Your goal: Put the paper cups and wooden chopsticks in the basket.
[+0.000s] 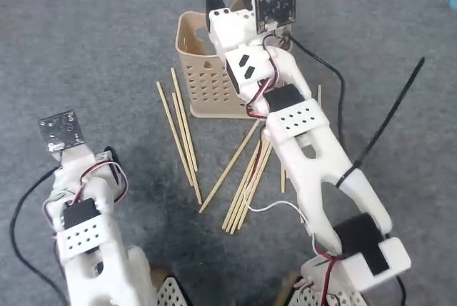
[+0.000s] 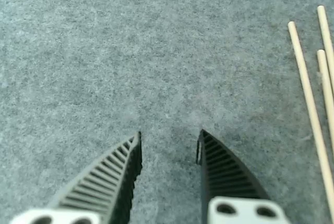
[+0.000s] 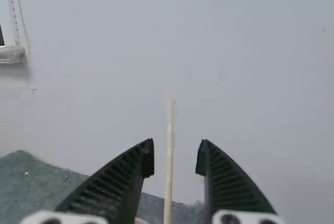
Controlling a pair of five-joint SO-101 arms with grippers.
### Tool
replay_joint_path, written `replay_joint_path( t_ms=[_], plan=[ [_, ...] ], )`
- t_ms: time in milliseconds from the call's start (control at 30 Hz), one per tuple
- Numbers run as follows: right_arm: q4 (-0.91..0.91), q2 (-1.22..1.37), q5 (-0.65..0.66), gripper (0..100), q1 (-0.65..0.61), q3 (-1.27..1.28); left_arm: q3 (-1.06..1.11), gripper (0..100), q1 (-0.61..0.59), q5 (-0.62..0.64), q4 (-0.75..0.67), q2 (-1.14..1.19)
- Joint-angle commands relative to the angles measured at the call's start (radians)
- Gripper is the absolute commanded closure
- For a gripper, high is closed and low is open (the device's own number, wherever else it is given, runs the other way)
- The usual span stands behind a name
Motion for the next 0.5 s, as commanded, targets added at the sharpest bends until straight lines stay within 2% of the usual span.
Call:
replay_joint_path(
  t_ms=[0,167,367,467],
  plan=[
    [0.120,-0.177,-0.046,87.8,-0.002,-0.048,-0.002,83,0.009,-0.003,-0.031,-0.017],
    [0.440,-0.398,-0.169,88.3,-0.002,-0.048,-0.002,83,0.008,-0.003,-0.031,-0.017],
    [0.995,-0.687,-0.296,88.3,0.050,-0.048,-0.002,83,0.006,-0.003,-0.031,-0.017],
    [1.290,-0.797,-0.333,88.3,0.124,-0.046,-0.002,83,0.006,-0.003,-0.031,-0.017]
  ],
)
